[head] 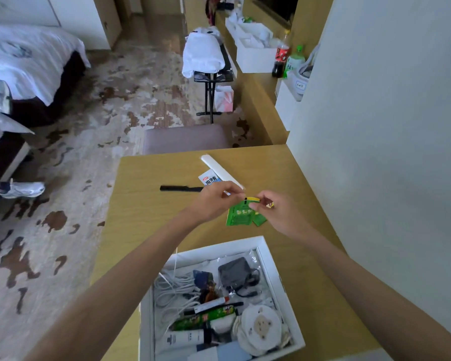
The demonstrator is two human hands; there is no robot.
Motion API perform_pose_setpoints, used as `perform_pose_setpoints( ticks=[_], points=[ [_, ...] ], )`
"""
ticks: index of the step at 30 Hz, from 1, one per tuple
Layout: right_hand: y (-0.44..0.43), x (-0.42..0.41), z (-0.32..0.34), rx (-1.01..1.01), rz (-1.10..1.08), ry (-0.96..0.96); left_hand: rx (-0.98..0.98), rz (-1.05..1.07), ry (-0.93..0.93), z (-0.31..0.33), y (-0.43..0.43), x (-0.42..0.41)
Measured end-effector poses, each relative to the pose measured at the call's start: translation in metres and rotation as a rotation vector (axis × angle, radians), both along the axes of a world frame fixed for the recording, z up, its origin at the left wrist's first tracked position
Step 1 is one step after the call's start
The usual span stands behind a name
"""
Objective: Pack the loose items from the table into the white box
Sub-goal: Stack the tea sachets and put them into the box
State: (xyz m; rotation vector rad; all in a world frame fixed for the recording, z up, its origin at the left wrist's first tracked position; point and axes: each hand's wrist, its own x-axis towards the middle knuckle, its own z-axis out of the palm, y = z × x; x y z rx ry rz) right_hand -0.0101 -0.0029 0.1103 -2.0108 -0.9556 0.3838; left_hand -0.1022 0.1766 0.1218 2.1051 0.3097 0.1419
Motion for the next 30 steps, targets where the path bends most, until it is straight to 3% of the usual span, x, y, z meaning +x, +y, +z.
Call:
perform_pose_setpoints(
  ticks=[5,13,23,30],
  points=[
    [0.001,-0.026,0.008,0.004,0.047,0.045,0.203,0.035,0.049,-0.008,0.001,-0.04],
    [-0.003,-0.059,0.005,-0.196,0.167,0.143,-0.349,0.181,-0.033,-0.028,-0.011,-0.08],
    [-0.009,-0.073,-0.023,-0.657,0.462,-0.278,-0.074,0.062,0.348,-0.073,-0.041,-0.115],
    [-0.022,-0.06,-0.03,-0.439,0.272,-0.439,-0.448,0.278,0.513,-0.096,-0.051,-0.104]
  ],
)
